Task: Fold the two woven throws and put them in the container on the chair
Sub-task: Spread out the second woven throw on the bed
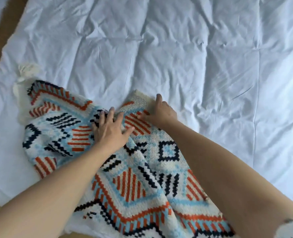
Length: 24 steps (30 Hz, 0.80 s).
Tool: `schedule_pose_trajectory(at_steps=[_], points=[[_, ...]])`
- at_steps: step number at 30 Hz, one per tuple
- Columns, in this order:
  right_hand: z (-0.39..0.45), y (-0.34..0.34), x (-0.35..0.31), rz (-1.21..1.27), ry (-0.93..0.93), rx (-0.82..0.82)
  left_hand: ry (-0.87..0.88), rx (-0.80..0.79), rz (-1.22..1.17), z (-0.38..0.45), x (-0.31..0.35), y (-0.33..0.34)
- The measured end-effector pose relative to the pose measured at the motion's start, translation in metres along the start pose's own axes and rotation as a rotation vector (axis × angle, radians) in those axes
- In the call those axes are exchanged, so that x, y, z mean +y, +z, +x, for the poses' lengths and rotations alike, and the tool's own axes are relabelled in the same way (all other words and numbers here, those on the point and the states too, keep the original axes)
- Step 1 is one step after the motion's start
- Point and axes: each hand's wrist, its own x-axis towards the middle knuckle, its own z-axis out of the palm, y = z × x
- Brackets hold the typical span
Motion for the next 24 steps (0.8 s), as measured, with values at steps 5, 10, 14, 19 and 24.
schedule_pose_trajectory(at_steps=[5,10,14,19,24], points=[[0.012,-0.051,0.026,0.012,-0.074,0.193,-0.153,0.121,-0.293,0.022,-0.005,-0.023],[0.003,-0.210,0.103,0.430,0.223,0.963,-0.318,0.522,-0.595,0.021,-0.013,-0.037],[-0.003,-0.249,0.167,0.513,0.434,0.850,-0.305,0.409,-0.565,0.031,0.007,-0.025],[-0.070,-0.157,0.220,0.429,0.554,0.426,-0.107,0.298,-0.445,0.009,0.041,0.004],[-0.162,-0.046,0.239,0.390,0.610,0.234,0.382,0.438,-0.250,-0.059,0.066,0.048]])
